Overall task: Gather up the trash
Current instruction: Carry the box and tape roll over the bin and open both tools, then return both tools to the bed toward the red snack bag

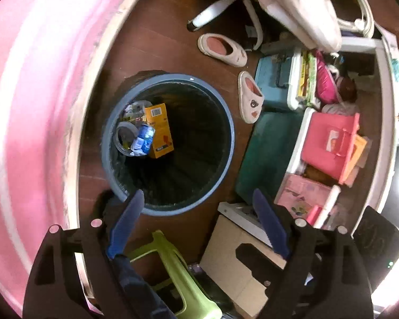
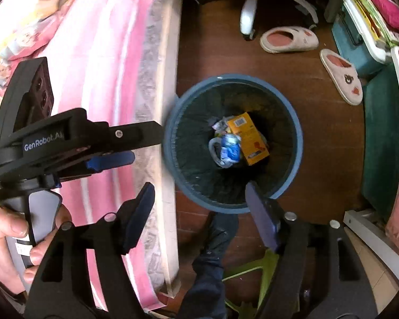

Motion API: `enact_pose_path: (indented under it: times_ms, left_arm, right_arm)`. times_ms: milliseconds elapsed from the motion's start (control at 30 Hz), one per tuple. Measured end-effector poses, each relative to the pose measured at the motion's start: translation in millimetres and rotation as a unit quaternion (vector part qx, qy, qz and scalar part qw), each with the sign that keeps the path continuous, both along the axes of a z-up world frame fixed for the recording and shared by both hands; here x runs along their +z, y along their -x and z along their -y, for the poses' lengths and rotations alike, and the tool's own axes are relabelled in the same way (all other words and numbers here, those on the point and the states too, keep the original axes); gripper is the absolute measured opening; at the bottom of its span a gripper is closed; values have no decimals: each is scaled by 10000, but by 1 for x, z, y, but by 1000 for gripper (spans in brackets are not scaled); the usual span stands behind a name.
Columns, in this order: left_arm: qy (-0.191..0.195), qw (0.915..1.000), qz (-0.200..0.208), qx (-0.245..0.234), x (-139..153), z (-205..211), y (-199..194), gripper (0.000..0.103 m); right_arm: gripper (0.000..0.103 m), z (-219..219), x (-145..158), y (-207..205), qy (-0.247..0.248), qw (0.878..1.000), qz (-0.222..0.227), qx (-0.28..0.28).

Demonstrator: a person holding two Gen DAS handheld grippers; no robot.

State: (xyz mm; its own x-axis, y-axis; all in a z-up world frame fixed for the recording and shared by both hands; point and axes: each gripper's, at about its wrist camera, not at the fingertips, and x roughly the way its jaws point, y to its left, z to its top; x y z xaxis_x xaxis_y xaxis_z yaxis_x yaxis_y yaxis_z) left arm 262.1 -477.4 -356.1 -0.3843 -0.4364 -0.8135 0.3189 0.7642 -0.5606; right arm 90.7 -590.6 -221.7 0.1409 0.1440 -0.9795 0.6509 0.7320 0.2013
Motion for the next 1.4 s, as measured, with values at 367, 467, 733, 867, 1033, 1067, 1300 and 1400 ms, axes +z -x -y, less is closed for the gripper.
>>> enact_pose_path:
  times_ms: [367, 467, 733, 867, 1033, 1067, 1300, 1400]
  left_arm:
    - [276, 9919, 275, 1211, 77, -167, -42, 86]
    - [302, 9856, 401, 1617, 99, -232, -56, 86]
    - [321, 9630, 794, 2556, 152, -405, -113, 86]
    - [293, 9517, 932, 2912, 169, -482, -149, 86]
    - [166, 9434, 1224, 3077, 183, -539, -192, 86]
    - [105, 9404, 1271, 3152, 182, -550, -202, 86]
    - [-172, 9146, 1209, 3854, 160, -613, -264, 86]
    - [-352, 9087, 1215, 3979, 147, -626, -285, 86]
  right_arm:
    - [77, -114, 51, -75, 82, 9955, 586, 737]
    - [77, -157, 61, -103, 43, 9925, 744, 969]
    - [77, -275, 88, -188, 68, 9802, 1058, 1674]
    - [77, -319, 97, -233, 128, 9746, 1215, 1876]
    - [77, -353, 95, -292, 41, 9705, 1465, 1917]
    - [77, -356, 91, -304, 15, 9699, 1487, 1929]
    - [77, -365, 50, -392, -388, 9660, 1425, 2123]
    - [77, -367, 36, -422, -440, 9637, 1428, 2211]
